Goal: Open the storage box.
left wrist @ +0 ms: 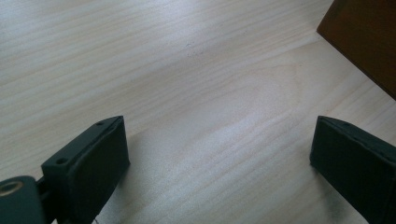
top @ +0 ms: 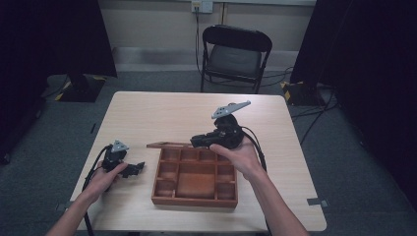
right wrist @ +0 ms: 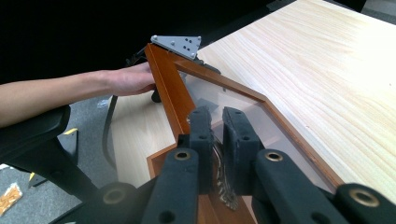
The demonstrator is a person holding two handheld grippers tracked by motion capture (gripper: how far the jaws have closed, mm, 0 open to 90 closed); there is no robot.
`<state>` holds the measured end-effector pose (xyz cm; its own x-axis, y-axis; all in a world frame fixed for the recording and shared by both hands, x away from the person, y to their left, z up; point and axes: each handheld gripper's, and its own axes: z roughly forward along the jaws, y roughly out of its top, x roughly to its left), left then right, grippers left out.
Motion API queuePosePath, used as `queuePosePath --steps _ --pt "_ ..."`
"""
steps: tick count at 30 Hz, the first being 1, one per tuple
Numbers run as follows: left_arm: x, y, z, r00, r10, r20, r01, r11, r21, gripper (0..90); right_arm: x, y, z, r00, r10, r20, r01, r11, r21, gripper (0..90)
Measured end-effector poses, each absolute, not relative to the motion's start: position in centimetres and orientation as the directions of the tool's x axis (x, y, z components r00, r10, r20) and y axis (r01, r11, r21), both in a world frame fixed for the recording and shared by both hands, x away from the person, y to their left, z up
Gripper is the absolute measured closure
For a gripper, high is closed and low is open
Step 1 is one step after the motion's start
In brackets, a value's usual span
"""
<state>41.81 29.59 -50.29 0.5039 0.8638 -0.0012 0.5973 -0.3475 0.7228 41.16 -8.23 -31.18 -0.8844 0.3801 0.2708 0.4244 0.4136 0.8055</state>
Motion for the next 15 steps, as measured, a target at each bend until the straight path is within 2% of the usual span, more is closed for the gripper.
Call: queuePosePath --steps 15 --pt "41.81 29.59 -50.29 0.504 0.863 -0.002 0.597 -0.348 0.723 3.8 41.2 -8.15 -30.94 -0.883 0.392 0.259 0.421 0.413 0.808 83.2"
